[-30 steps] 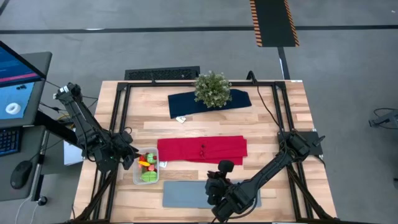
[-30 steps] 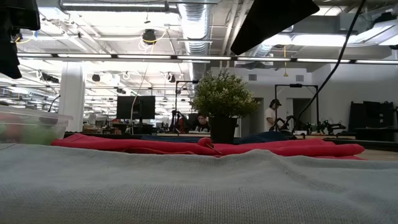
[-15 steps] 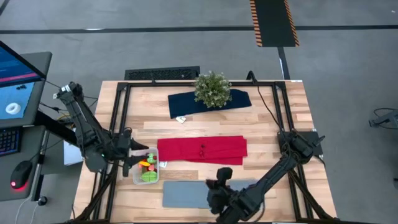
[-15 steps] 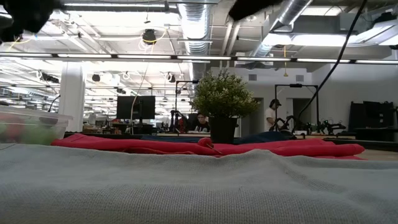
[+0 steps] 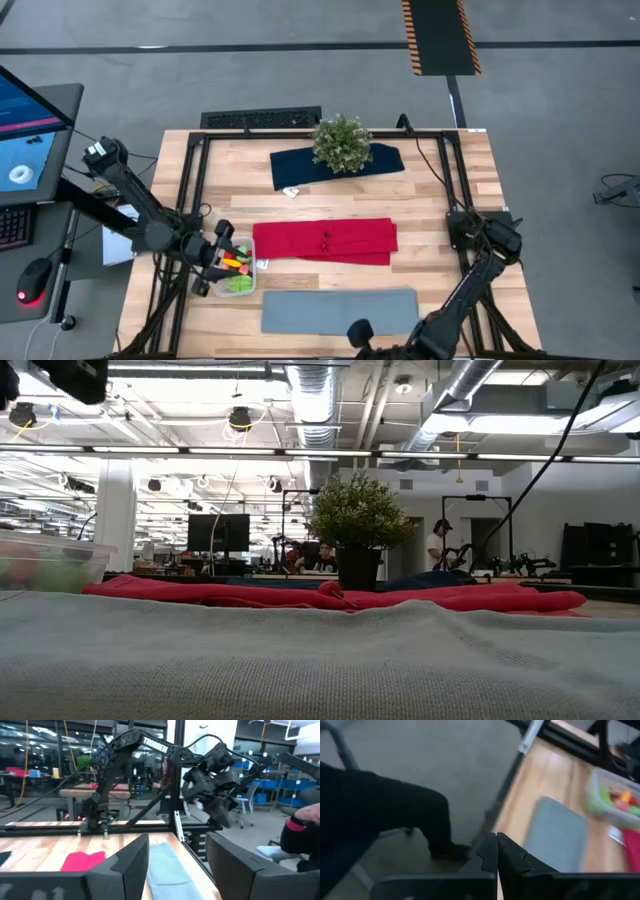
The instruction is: Pick and placing Produce into tupperware
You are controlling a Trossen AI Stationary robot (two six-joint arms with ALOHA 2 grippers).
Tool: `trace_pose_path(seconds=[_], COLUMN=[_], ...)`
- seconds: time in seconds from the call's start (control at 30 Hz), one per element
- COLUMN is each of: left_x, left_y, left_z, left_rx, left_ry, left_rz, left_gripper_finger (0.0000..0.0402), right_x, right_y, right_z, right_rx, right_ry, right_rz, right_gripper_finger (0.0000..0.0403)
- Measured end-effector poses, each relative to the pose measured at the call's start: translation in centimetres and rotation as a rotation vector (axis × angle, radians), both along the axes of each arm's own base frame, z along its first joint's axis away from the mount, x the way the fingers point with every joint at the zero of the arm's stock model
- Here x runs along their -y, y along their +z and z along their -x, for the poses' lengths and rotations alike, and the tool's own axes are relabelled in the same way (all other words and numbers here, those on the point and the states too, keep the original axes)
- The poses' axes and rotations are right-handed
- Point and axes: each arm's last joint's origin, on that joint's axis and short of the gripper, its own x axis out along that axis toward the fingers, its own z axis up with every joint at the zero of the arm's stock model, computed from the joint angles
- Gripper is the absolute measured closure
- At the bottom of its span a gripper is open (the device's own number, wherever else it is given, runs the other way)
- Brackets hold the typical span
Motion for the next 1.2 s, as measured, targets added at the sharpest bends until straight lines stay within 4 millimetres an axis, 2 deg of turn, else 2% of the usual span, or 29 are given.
trace_pose_path(seconds=[0.13,0.27,0.47,0.57,0.7,0.83,0.97,1.2], left_x=[-0.4,-0.5,-0.3,-0.3,-0.5,-0.5,-0.5,-0.9], left_y=[-0.8,-0.4,0.2,0.4,0.5,0.3,0.3,0.9], left_z=[-0.8,-1.9,-3.0,-3.5,-3.7,-3.7,-3.7,-3.8], left_rx=[-0.008,-0.008,0.007,0.015,0.008,-0.009,-0.013,0.04], left_ry=[-0.003,0.01,0.016,0.04,0.062,0.063,0.07,0.129], left_rz=[-0.003,-0.013,-0.045,-0.079,-0.07,-0.08,-0.081,-0.088], left_gripper_finger=[0.0217,0.0217,0.0217,0.0217,0.0217,0.0217,0.0217,0.0217], right_x=[-0.3,0.1,4.3,6.6,9.2,12.7,17.1,24.9], right_y=[0.0,-1.0,-2.4,-3.3,-4.0,-4.9,-5.5,-5.8], right_z=[-0.6,-2.5,-6.0,-7.4,-7.8,-7.4,-6.3,-2.0], right_rx=[0.047,0.103,0.098,0.101,0.062,0.014,0.093,0.147], right_ry=[0.062,0.382,0.309,0.381,0.502,0.453,0.379,0.188], right_rz=[-0.069,-0.281,-0.336,-0.416,-0.54,-0.559,-0.596,-0.605], right_gripper_finger=[0.0387,0.0366,0.0355,0.0359,0.0366,0.0371,0.0372,0.0371])
